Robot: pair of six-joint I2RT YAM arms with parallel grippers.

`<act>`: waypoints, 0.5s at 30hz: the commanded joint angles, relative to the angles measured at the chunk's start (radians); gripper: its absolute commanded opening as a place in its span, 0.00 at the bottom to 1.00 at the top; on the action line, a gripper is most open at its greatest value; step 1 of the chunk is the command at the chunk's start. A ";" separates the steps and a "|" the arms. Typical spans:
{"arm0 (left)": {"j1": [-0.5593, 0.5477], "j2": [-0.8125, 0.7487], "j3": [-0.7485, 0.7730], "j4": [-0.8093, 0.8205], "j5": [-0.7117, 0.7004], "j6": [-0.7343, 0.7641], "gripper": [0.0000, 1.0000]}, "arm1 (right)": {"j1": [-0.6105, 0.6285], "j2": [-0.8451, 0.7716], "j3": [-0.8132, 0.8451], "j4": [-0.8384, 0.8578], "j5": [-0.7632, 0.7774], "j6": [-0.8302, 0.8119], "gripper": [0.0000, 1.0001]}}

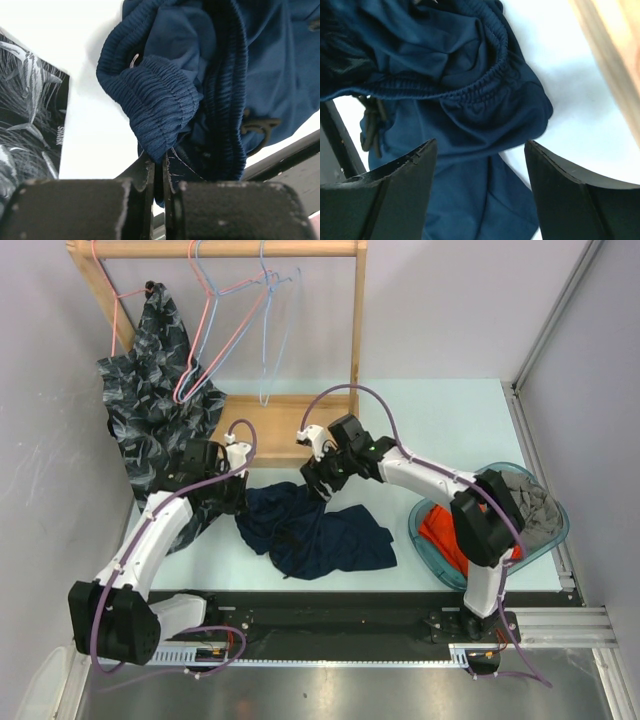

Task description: Place the shorts on the hanger

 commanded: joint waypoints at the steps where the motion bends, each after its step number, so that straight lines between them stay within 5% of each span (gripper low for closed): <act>1: 0.007 0.029 0.024 -0.042 -0.045 0.068 0.08 | 0.031 0.080 0.095 0.071 0.013 0.065 0.76; 15: 0.007 0.090 0.066 -0.108 -0.121 0.187 0.14 | 0.089 0.321 0.322 0.007 0.081 0.117 0.78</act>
